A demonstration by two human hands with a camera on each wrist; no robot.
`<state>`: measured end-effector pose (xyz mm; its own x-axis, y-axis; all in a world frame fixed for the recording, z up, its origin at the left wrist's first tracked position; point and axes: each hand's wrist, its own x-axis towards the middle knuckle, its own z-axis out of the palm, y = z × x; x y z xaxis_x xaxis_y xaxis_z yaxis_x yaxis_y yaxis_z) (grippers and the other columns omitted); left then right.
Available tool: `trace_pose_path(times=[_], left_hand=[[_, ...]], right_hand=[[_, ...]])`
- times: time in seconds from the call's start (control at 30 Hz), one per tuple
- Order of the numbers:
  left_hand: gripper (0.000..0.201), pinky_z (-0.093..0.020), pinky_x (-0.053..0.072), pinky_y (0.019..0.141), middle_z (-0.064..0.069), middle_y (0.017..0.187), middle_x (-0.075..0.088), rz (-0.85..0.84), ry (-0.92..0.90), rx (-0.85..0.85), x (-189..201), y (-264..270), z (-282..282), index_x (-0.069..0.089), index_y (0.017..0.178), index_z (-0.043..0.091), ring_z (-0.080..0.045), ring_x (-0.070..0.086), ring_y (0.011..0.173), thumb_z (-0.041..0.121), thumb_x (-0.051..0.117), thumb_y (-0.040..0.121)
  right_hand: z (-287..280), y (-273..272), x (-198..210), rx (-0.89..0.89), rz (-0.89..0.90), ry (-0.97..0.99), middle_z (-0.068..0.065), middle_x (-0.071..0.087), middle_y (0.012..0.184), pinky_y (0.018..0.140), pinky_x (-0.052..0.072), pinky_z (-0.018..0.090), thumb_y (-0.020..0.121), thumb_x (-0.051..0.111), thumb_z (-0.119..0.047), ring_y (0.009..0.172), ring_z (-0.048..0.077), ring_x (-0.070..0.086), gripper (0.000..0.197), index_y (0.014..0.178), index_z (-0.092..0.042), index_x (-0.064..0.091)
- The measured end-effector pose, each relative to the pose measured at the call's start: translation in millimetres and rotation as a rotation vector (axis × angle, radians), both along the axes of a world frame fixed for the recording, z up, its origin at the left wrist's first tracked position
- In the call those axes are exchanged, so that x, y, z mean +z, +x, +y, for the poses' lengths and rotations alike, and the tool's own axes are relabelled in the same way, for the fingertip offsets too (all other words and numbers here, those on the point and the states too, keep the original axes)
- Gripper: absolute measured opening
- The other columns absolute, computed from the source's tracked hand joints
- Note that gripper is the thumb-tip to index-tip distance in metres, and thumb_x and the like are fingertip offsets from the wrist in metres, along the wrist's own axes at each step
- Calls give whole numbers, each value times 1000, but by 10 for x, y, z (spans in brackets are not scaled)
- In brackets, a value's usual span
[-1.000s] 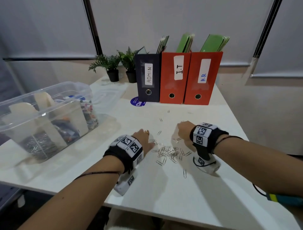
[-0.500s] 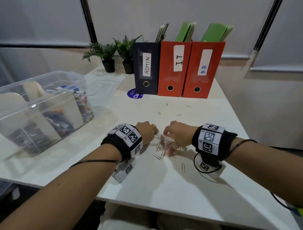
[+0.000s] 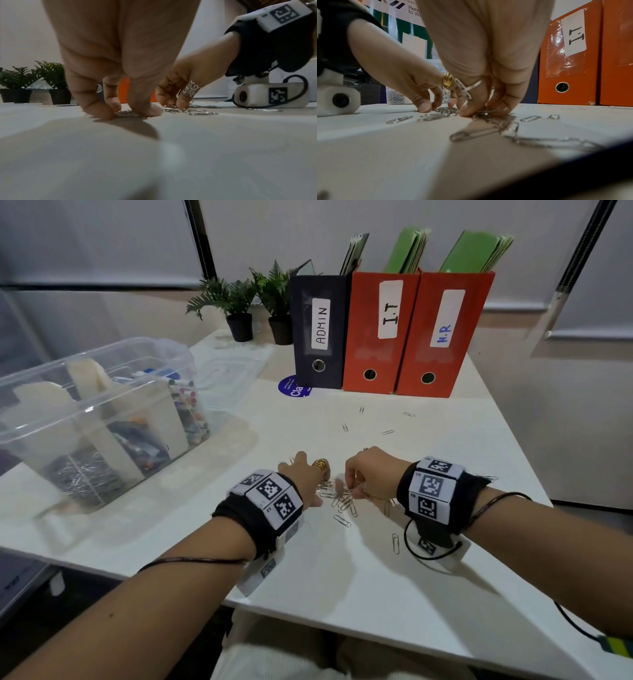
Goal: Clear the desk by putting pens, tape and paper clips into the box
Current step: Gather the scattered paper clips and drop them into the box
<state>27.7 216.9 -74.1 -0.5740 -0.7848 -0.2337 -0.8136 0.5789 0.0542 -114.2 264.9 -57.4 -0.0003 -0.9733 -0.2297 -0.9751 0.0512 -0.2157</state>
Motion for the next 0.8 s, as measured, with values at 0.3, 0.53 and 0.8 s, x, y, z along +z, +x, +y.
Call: trace_pose_path(times=[0.3,0.53,0.8], left_hand=[[20,-23,46,77,-5,114,58,88,131,-171,78,-55,-72,59,103,11,-18,62,89,0,55,88],[18,-20,41,78,-5,100,67,10,106,-235,100,-55,-44,61,103,8,-20,61,95,2,55,88],[11,-28,41,75,2,87,53,-112,26,-243,91,-61,-43,48,87,20,-17,48,82,10,50,91]], right_hand=[[23,-34,10,-37,10,-41,11,64,116,88,46,28,89,60,-10,107,23,60,26,114,-4,62],[-22,-67,4,-25,27,-27,8,63,105,77,39,25,90,47,0,95,21,55,22,99,-8,65],[105,-103,-39,-4,42,-24,6,55,118,85,38,25,79,72,-28,113,21,49,41,115,-12,58]])
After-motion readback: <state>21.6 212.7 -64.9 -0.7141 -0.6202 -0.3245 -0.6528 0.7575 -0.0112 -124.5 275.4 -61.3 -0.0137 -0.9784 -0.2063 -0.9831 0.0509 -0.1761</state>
